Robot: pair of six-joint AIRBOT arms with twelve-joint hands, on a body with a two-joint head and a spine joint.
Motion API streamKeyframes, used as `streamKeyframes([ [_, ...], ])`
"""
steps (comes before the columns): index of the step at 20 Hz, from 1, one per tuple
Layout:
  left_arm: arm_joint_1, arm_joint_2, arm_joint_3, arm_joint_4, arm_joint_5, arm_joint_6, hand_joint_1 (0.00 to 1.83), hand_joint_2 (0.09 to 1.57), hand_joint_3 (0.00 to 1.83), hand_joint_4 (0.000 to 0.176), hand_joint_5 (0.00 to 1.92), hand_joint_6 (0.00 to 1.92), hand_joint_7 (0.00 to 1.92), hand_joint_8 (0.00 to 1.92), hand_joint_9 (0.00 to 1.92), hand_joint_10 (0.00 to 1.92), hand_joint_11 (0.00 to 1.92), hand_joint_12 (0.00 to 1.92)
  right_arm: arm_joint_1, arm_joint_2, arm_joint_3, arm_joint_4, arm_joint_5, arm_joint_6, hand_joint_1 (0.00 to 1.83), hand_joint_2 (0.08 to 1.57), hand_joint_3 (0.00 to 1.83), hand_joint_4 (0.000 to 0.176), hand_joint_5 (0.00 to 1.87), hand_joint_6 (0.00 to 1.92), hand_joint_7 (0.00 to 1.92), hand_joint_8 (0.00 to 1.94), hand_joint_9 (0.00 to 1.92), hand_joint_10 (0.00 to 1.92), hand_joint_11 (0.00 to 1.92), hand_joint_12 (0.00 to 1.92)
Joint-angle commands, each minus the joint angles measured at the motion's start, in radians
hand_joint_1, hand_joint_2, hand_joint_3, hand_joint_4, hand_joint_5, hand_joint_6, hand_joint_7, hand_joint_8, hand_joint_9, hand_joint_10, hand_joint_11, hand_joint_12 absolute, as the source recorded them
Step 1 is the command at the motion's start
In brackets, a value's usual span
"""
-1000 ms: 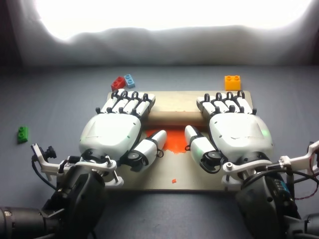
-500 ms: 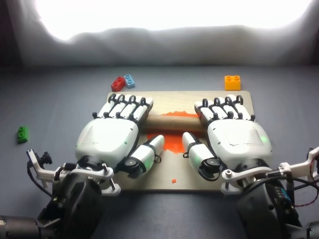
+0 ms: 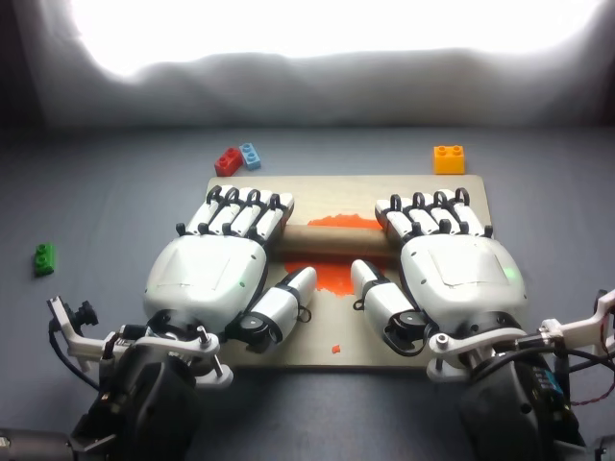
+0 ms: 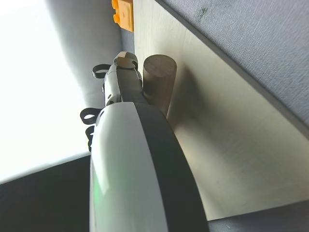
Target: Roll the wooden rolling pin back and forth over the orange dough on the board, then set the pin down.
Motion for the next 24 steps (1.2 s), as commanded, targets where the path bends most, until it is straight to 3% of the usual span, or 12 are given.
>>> streamKeyframes([
  [1,0.018,-0.003,-0.008,-0.003,0.006,0.006,0.00,1.51,0.00,0.000,0.21,0.00,0.23,0.00,0.16,0.00,0.00,0.14,-0.008,0.003,-0.004,-0.032,0.042,-0.004,0.00,1.57,0.03,0.000,0.27,0.00,0.27,0.00,0.17,0.00,0.00,0.17],
  [7,0.034,0.006,-0.035,-0.004,-0.004,0.015,0.00,1.50,0.00,0.000,0.20,0.00,0.23,0.00,0.16,0.00,0.00,0.14,-0.018,0.003,-0.021,-0.032,0.052,-0.009,0.00,1.57,0.06,0.000,0.25,0.00,0.26,0.00,0.15,0.00,0.00,0.08],
  [11,0.046,0.014,-0.050,-0.003,0.003,0.026,0.00,1.50,0.00,0.000,0.20,0.00,0.23,0.00,0.16,0.00,0.00,0.14,-0.023,0.003,-0.035,-0.032,0.061,-0.015,0.00,1.57,0.05,0.000,0.28,0.01,0.28,0.00,0.18,0.01,0.00,0.18],
  [14,0.051,0.021,-0.060,-0.004,0.007,0.036,0.00,1.51,0.00,0.000,0.21,0.00,0.25,0.00,0.18,0.00,0.00,0.19,-0.028,0.003,-0.042,-0.032,0.063,-0.017,0.00,1.57,0.04,0.000,0.25,0.00,0.23,0.00,0.13,0.00,0.00,0.08],
  [24,0.050,0.053,-0.097,-0.020,0.020,0.065,0.00,1.50,0.00,0.000,0.21,0.00,0.24,0.00,0.17,0.00,0.00,0.19,-0.039,0.003,-0.067,-0.033,0.069,-0.032,0.00,1.57,0.06,0.000,0.28,0.01,0.28,0.00,0.16,0.00,0.00,0.15],
])
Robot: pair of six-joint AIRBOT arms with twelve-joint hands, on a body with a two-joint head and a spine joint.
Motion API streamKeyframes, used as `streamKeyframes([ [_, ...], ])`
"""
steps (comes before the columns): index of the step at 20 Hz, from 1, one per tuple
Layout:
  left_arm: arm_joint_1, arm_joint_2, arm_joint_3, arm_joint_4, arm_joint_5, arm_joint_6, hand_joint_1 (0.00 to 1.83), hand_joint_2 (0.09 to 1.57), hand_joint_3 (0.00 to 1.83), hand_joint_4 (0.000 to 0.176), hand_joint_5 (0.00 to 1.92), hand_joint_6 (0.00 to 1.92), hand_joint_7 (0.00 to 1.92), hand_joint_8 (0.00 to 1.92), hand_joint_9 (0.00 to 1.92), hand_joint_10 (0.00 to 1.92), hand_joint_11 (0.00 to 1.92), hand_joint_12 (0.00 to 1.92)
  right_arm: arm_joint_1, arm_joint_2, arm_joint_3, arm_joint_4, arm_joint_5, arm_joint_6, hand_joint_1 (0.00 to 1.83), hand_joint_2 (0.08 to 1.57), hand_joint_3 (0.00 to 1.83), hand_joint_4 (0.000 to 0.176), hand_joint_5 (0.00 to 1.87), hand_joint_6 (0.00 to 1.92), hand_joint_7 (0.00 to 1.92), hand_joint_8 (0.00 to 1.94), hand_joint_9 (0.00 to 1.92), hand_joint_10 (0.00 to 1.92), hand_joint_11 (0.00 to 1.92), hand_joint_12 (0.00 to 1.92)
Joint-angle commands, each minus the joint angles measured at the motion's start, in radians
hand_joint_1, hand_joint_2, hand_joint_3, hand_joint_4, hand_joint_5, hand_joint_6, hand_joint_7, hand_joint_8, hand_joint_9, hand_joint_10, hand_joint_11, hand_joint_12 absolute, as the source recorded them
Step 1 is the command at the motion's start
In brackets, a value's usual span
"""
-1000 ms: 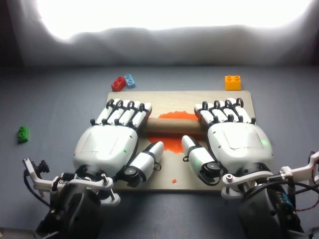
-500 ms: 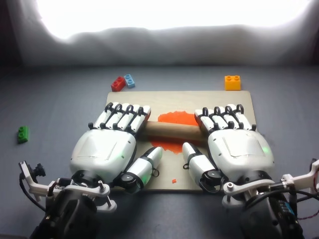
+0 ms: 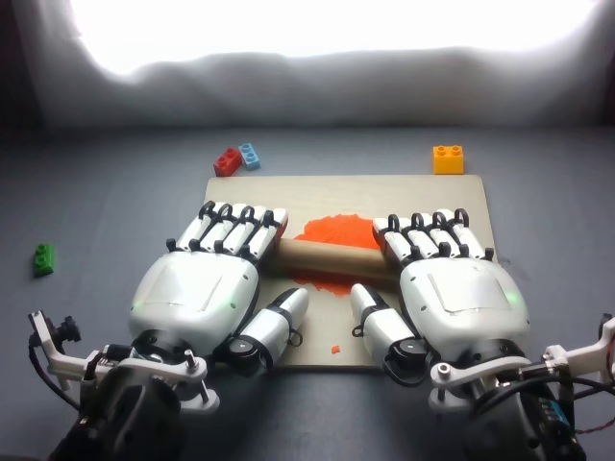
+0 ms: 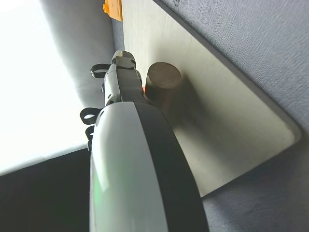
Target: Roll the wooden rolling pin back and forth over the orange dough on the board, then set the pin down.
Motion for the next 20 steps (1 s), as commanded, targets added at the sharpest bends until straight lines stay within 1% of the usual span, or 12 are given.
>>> streamKeyframes([
  [1,0.017,-0.001,-0.007,-0.017,0.027,0.010,0.00,1.50,0.00,0.000,0.21,0.00,0.24,0.00,0.17,0.00,0.00,0.19,-0.011,0.001,-0.007,-0.034,0.030,-0.007,0.00,1.57,0.06,0.000,0.29,0.01,0.29,0.00,0.17,0.00,0.00,0.20],
  [2,0.018,0.002,-0.011,-0.017,0.028,0.012,0.00,1.50,0.00,0.000,0.20,0.00,0.22,0.00,0.15,0.00,0.00,0.16,-0.013,0.001,-0.009,-0.041,0.031,-0.007,0.00,1.57,0.07,0.000,0.28,0.00,0.28,0.00,0.17,0.00,0.00,0.19],
  [4,0.019,0.010,-0.019,-0.019,0.028,0.014,0.00,1.51,0.00,0.000,0.20,0.00,0.23,0.00,0.16,0.00,0.00,0.18,-0.019,0.003,-0.017,-0.056,0.032,-0.007,0.00,1.57,0.06,0.000,0.27,0.00,0.27,0.00,0.16,0.00,0.00,0.13],
  [5,0.019,0.013,-0.023,-0.019,0.028,0.016,0.00,1.51,0.00,0.000,0.20,0.00,0.23,0.00,0.15,0.00,0.00,0.16,-0.022,0.004,-0.021,-0.062,0.032,-0.007,0.00,1.57,0.05,0.000,0.27,0.00,0.27,0.00,0.16,0.00,0.00,0.14],
  [8,0.018,0.019,-0.030,-0.019,0.027,0.016,0.00,1.50,0.00,0.000,0.20,0.00,0.23,0.00,0.16,0.00,0.00,0.16,-0.026,0.006,-0.025,-0.071,0.033,-0.007,0.00,1.57,0.06,0.000,0.30,0.01,0.30,0.00,0.19,0.01,0.00,0.25],
  [10,0.018,0.022,-0.036,-0.019,0.026,0.019,0.00,1.50,0.00,0.000,0.20,0.00,0.23,0.00,0.15,0.00,0.00,0.15,-0.028,0.007,-0.026,-0.076,0.033,-0.007,0.00,1.57,0.06,0.000,0.30,0.01,0.30,0.00,0.19,0.01,0.00,0.25],
  [11,0.018,0.023,-0.038,-0.019,0.026,0.020,0.00,1.51,0.00,0.000,0.20,0.00,0.23,0.00,0.15,0.00,0.00,0.15,-0.029,0.008,-0.027,-0.078,0.034,-0.007,0.00,1.57,0.05,0.000,0.29,0.00,0.27,0.00,0.17,0.00,0.00,0.23],
  [12,0.019,0.025,-0.041,-0.019,0.026,0.025,0.00,1.51,0.00,0.000,0.22,0.00,0.25,0.00,0.18,0.01,0.00,0.21,-0.031,0.009,-0.028,-0.083,0.034,-0.007,0.00,1.57,0.05,0.000,0.26,0.00,0.23,0.00,0.13,0.00,0.00,0.14],
  [13,0.019,0.027,-0.044,-0.019,0.026,0.027,0.00,1.51,0.00,0.000,0.21,0.00,0.25,0.00,0.18,0.00,0.00,0.19,-0.033,0.009,-0.029,-0.088,0.034,-0.007,0.00,1.57,0.05,0.000,0.27,0.01,0.25,0.01,0.14,0.01,0.00,0.13],
  [16,0.019,0.033,-0.049,-0.019,0.026,0.032,0.00,1.51,0.00,0.000,0.21,0.00,0.24,0.00,0.17,0.00,0.00,0.18,-0.035,0.011,-0.031,-0.091,0.034,-0.007,0.00,1.57,0.05,0.000,0.29,0.01,0.30,0.01,0.18,0.01,0.00,0.23],
  [19,0.019,0.039,-0.057,-0.018,0.026,0.035,0.00,1.51,0.00,0.000,0.19,0.00,0.23,0.00,0.15,0.00,0.00,0.15,-0.035,0.012,-0.031,-0.093,0.033,-0.007,0.00,1.57,0.07,0.000,0.29,0.01,0.30,0.00,0.18,0.01,0.00,0.22],
  [20,0.019,0.042,-0.061,-0.018,0.026,0.035,0.00,1.51,0.00,0.000,0.19,0.00,0.23,0.00,0.15,0.00,0.00,0.15,-0.036,0.012,-0.031,-0.094,0.032,-0.007,0.00,1.57,0.07,0.000,0.30,0.01,0.31,0.01,0.19,0.01,0.00,0.26],
])
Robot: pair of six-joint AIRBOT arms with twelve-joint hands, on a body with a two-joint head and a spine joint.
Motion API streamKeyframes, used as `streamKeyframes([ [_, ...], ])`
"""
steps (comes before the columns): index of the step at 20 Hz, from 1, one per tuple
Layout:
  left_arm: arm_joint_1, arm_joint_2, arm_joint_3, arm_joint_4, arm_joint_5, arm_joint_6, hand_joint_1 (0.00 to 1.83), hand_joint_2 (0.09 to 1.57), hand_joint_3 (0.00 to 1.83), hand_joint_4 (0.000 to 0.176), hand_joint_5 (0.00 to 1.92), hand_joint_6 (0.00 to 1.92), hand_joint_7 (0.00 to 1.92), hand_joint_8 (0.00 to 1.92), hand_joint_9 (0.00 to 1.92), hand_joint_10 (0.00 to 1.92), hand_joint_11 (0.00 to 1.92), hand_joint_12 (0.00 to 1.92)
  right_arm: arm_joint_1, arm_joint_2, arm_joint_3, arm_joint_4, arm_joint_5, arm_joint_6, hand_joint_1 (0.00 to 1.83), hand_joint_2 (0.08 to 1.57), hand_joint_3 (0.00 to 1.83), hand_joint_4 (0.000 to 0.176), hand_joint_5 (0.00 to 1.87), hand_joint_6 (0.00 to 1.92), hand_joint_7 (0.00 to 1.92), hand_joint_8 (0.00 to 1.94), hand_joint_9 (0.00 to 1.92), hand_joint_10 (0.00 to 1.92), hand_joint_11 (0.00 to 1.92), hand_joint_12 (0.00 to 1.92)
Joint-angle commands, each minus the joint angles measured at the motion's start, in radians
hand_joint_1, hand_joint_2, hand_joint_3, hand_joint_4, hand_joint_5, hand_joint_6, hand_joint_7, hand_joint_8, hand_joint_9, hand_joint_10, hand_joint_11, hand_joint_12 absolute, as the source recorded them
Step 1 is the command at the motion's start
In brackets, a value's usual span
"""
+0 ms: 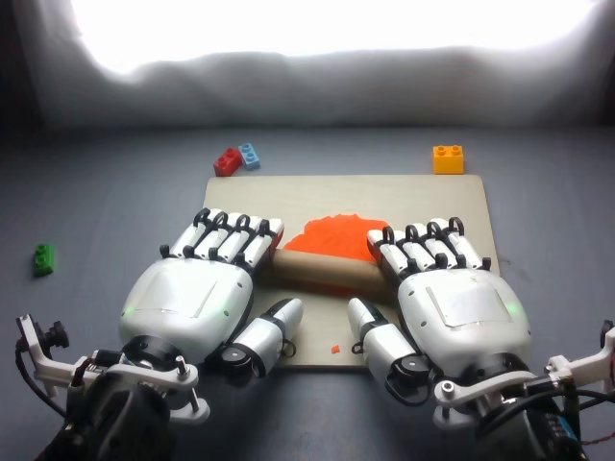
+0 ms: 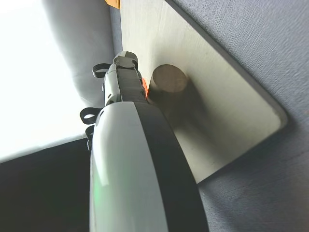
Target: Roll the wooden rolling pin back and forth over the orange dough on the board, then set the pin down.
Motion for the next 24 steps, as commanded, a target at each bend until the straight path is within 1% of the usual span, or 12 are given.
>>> streamKeyframes([
  [1,0.015,0.002,-0.008,-0.004,0.013,0.007,0.00,1.51,0.00,0.000,0.19,0.00,0.23,0.00,0.16,0.00,0.00,0.16,-0.011,0.002,-0.006,-0.044,0.032,-0.006,0.00,1.57,0.06,0.000,0.30,0.01,0.31,0.00,0.19,0.01,0.00,0.26],
  [4,0.017,0.010,-0.019,-0.004,0.008,0.009,0.00,1.51,0.00,0.000,0.20,0.00,0.23,0.00,0.16,0.00,0.00,0.14,-0.015,0.004,-0.006,-0.056,0.033,-0.006,0.00,1.57,0.05,0.000,0.29,0.00,0.29,0.00,0.17,0.00,0.00,0.17],
  [8,0.016,0.016,-0.029,-0.004,0.005,0.009,0.00,1.51,0.00,0.000,0.21,0.00,0.24,0.00,0.16,0.00,0.00,0.15,-0.017,0.007,-0.006,-0.057,0.033,-0.006,0.00,1.57,0.05,0.000,0.29,0.00,0.30,0.00,0.18,0.01,0.00,0.24],
  [9,0.017,0.018,-0.033,-0.004,0.003,0.009,0.00,1.51,0.00,0.000,0.21,0.00,0.24,0.00,0.17,0.00,0.00,0.16,-0.017,0.008,-0.006,-0.057,0.034,-0.006,0.00,1.57,0.04,0.000,0.28,0.00,0.29,0.00,0.18,0.00,0.00,0.22],
  [13,0.026,0.031,-0.050,-0.003,0.000,0.007,0.00,1.51,0.00,0.000,0.21,0.00,0.24,0.00,0.17,0.00,0.00,0.19,-0.018,0.009,-0.006,-0.061,0.037,-0.006,0.00,1.57,0.05,0.000,0.28,0.00,0.29,0.00,0.18,0.00,0.00,0.26],
  [15,0.030,0.035,-0.055,0.000,-0.002,0.000,0.00,1.51,0.00,0.000,0.20,0.00,0.24,0.00,0.16,0.00,0.00,0.17,-0.018,0.009,-0.006,-0.061,0.040,-0.006,0.00,1.57,0.05,0.000,0.27,0.00,0.29,0.00,0.18,0.00,0.00,0.20],
  [18,0.031,0.038,-0.060,0.004,-0.002,-0.007,0.00,1.51,0.00,0.000,0.20,0.00,0.23,0.00,0.15,0.00,0.00,0.15,-0.021,0.010,-0.006,-0.062,0.040,-0.006,0.00,1.57,0.05,0.000,0.27,0.01,0.28,0.00,0.18,0.00,0.00,0.18],
  [20,0.031,0.038,-0.062,0.007,-0.002,-0.009,0.00,1.51,0.00,0.000,0.19,0.00,0.22,0.00,0.15,0.00,0.00,0.15,-0.023,0.011,-0.006,-0.062,0.040,-0.006,0.00,1.57,0.06,0.000,0.28,0.01,0.29,0.01,0.18,0.00,0.00,0.22],
  [22,0.034,0.038,-0.065,0.008,-0.001,-0.010,0.00,1.51,0.00,0.000,0.21,0.01,0.24,0.00,0.16,0.00,0.00,0.19,-0.023,0.011,-0.006,-0.062,0.040,-0.006,0.00,1.57,0.06,0.000,0.30,0.01,0.32,0.01,0.21,0.01,0.00,0.32],
  [23,0.034,0.038,-0.065,0.011,-0.001,-0.012,0.00,1.51,0.00,0.000,0.19,0.00,0.22,0.00,0.15,0.00,0.00,0.16,-0.023,0.011,-0.006,-0.062,0.040,-0.006,0.00,1.57,0.06,0.000,0.30,0.01,0.31,0.00,0.20,0.00,0.00,0.31],
  [24,0.034,0.038,-0.065,0.013,-0.001,-0.012,0.00,1.51,0.00,0.000,0.20,0.00,0.22,0.00,0.15,0.00,0.00,0.17,-0.023,0.011,-0.006,-0.062,0.040,-0.006,0.00,1.57,0.06,0.000,0.29,0.00,0.31,0.00,0.19,0.00,0.00,0.29],
])
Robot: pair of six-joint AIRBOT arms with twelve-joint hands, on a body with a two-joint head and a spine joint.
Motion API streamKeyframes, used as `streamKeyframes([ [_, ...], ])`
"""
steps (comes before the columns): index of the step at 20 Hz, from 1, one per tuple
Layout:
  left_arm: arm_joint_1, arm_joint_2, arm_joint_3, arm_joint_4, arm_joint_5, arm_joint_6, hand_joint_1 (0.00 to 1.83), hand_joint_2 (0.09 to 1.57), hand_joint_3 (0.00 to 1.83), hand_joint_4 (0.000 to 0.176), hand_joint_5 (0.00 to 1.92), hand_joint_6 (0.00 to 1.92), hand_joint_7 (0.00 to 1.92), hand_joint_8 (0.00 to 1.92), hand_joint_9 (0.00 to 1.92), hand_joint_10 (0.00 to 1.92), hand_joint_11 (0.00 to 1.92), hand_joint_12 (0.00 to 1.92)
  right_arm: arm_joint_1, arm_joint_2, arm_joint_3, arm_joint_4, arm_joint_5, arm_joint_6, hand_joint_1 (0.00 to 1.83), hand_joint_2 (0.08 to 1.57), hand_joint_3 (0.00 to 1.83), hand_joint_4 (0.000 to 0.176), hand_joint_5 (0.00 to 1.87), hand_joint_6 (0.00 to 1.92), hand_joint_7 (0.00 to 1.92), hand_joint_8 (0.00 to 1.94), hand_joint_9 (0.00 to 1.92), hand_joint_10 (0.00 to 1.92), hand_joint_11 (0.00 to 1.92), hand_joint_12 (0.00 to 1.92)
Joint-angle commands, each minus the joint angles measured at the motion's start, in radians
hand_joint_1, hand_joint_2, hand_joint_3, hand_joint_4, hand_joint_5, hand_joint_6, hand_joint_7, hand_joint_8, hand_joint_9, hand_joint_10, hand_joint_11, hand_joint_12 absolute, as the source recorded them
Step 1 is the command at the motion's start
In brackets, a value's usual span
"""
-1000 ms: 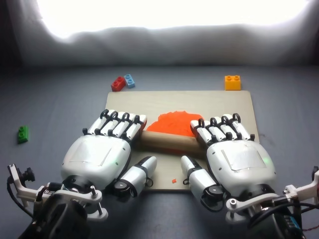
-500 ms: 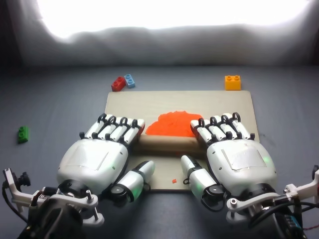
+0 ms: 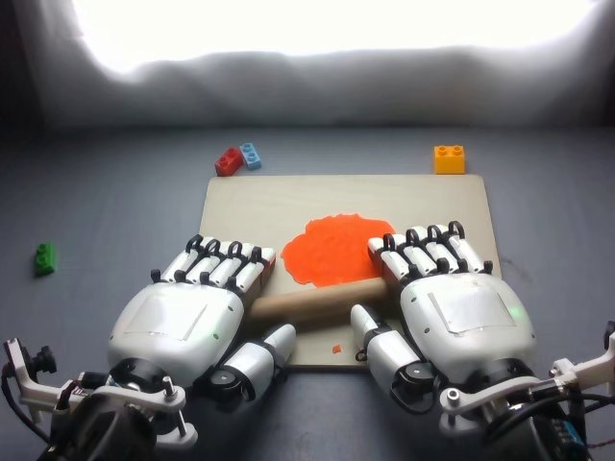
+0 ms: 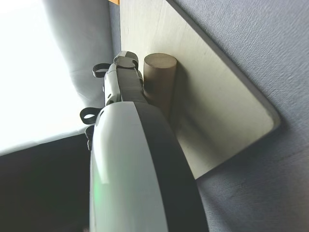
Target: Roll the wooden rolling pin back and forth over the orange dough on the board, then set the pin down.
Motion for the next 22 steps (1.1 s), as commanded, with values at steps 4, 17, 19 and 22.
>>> streamKeyframes([
  [4,-0.001,0.001,0.000,0.039,-0.018,-0.009,0.00,1.51,0.00,0.000,0.21,0.00,0.24,0.00,0.16,0.00,0.00,0.18,-0.005,0.003,-0.002,-0.035,0.044,-0.003,0.00,1.57,0.05,0.000,0.27,0.00,0.29,0.00,0.17,0.00,0.00,0.26],
  [17,-0.020,0.002,0.012,0.077,-0.017,-0.043,0.00,1.52,0.00,0.000,0.19,0.00,0.23,0.00,0.15,0.00,0.00,0.18,0.003,0.002,-0.001,-0.035,0.055,-0.004,0.00,1.57,0.07,0.000,0.29,0.01,0.32,0.00,0.20,0.01,0.00,0.31],
  [19,-0.022,0.003,0.012,0.080,-0.017,-0.045,0.00,1.52,0.00,0.000,0.21,0.01,0.24,0.01,0.15,0.00,0.00,0.19,0.004,0.001,-0.001,-0.035,0.059,-0.004,0.00,1.57,0.06,0.000,0.30,0.01,0.32,0.00,0.20,0.01,0.00,0.32],
  [22,-0.029,0.003,0.013,0.085,-0.017,-0.048,0.00,1.52,0.00,0.000,0.19,0.00,0.22,0.00,0.14,0.00,0.00,0.15,0.004,-0.001,-0.002,-0.035,0.064,-0.004,0.00,1.57,0.06,0.000,0.31,0.01,0.32,0.01,0.20,0.00,0.00,0.31],
])
